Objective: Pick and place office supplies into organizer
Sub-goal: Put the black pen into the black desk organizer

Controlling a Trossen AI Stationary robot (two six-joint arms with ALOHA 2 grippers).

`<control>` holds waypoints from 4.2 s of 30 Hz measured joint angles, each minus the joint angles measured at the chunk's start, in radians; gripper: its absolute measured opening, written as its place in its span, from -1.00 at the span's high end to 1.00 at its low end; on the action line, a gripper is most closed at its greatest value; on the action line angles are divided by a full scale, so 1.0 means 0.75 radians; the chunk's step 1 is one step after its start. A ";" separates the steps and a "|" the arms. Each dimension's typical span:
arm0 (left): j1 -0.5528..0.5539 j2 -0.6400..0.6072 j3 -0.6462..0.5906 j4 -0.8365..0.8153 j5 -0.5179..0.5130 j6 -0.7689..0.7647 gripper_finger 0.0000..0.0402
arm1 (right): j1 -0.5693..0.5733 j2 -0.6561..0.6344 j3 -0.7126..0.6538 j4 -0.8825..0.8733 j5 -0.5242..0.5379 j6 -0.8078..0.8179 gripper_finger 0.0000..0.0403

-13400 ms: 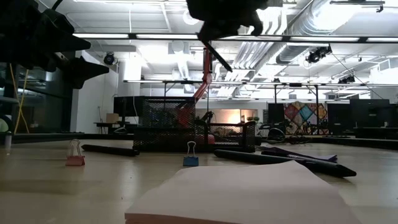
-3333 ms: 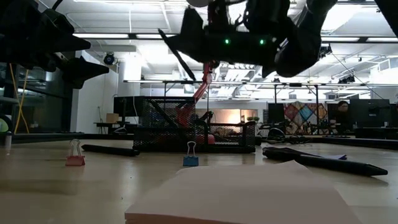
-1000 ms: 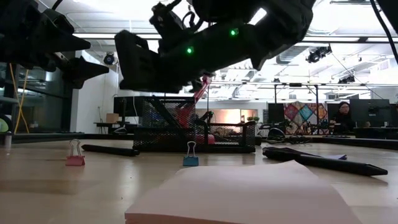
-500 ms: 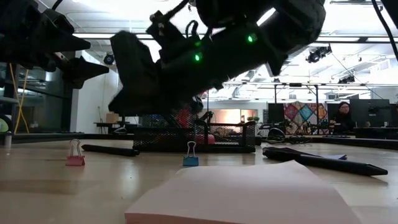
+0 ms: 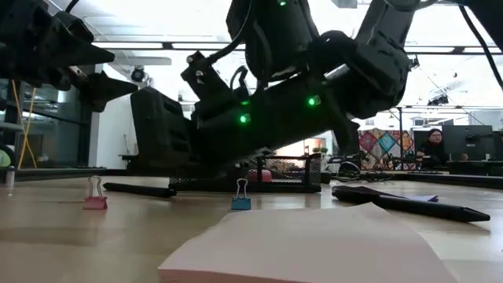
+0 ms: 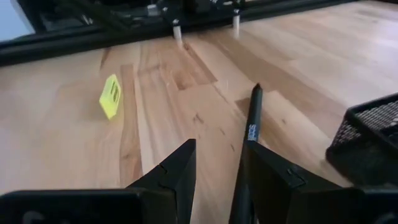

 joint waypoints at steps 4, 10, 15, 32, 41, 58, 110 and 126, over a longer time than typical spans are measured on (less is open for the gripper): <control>0.000 0.000 0.000 0.000 0.000 0.000 -0.78 | 0.001 -0.001 0.012 -0.011 0.039 0.018 0.39; 0.000 0.000 0.000 0.000 0.000 0.000 -0.78 | 0.001 0.016 0.124 -0.191 0.097 0.020 0.39; 0.000 0.000 0.000 0.000 0.000 0.000 -0.78 | 0.001 0.071 0.230 -0.308 0.101 0.015 0.39; 0.000 0.000 0.000 0.000 0.000 0.000 -0.78 | 0.003 0.086 0.247 -0.415 0.295 0.063 0.39; 0.000 0.000 0.000 0.000 -0.001 0.000 -0.78 | 0.006 0.086 0.247 -0.428 0.315 -0.050 0.39; 0.000 0.000 0.000 0.000 0.000 0.000 -0.78 | 0.053 0.088 0.250 -0.440 0.514 -0.114 0.39; 0.000 0.001 0.000 0.000 -0.001 -0.001 -0.78 | 0.122 -0.175 0.248 -0.634 0.291 -0.020 0.93; 0.000 0.001 0.000 0.000 0.000 0.000 -0.78 | 0.080 -0.515 0.250 -1.404 0.305 0.247 0.89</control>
